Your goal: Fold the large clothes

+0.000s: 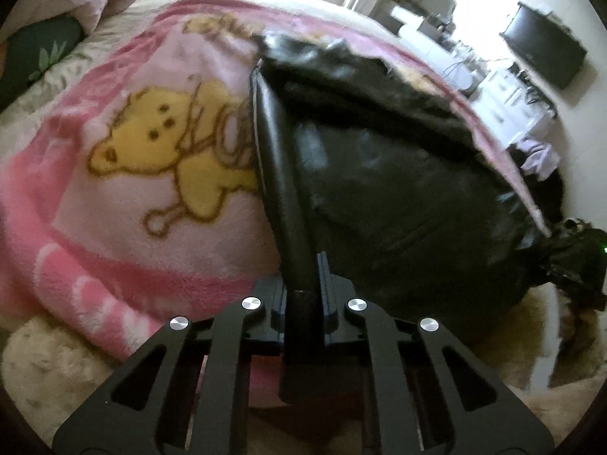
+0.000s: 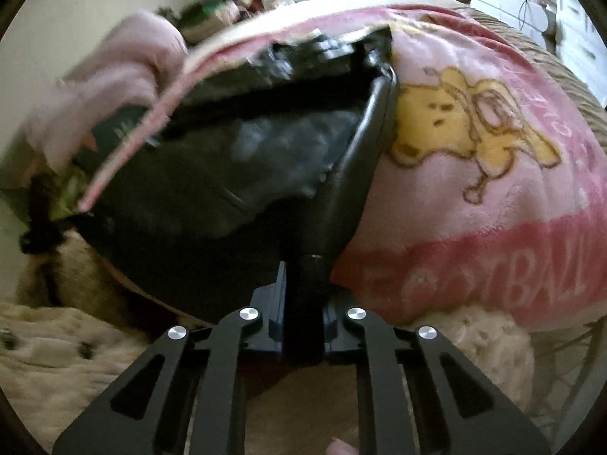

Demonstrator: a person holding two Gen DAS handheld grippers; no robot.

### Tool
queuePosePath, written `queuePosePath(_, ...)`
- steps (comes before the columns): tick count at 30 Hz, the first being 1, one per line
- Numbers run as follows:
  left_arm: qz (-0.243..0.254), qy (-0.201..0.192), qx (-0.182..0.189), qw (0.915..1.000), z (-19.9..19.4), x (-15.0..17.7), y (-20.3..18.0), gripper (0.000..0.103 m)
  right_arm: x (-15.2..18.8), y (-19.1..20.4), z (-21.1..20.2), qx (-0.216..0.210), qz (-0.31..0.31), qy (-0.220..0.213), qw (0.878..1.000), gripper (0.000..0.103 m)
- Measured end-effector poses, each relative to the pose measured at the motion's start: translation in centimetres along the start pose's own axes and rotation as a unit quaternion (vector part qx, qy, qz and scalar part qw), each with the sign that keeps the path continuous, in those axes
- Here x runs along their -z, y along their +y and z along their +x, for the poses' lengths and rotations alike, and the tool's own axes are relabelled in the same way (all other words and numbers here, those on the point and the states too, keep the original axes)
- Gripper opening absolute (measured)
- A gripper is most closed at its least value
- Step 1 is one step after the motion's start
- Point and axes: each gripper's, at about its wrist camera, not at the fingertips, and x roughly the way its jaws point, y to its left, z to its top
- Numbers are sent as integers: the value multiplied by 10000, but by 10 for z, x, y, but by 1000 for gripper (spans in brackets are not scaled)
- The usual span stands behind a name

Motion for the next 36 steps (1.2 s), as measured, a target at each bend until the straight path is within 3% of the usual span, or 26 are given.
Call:
queuePosePath(5, 53, -485, 332, 9983, -36, -23, -11, 5, -22, 18, -36, -557, -251, -743, 9954, 12)
queuePosePath(12, -262, -947, 601, 9933, -39, -54, -3, 5, -67, -4, -43, -1063, 411, -1557, 9812, 11)
queuePosePath(19, -569, -1412, 811, 9850, -41, -97, 4, 9, -120, -22, -45, -1064, 841, -2123, 9678, 11)
queuePosePath(23, -613, -1509, 896, 9826, -36, -122, 1, 10, -151, -27, -37, -1031, 946, -2224, 9649, 11)
queuePosePath(30, -644, -1480, 685, 9845, -12, -172, -6, 12, -198, -44, -10, -936, 1292, -2234, 9616, 12)
queuePosePath(36, -638, -1328, 468, 9880, 13, -200, -5, 13, -224, -47, 9, -631, 1178, -2172, 9669, 14)
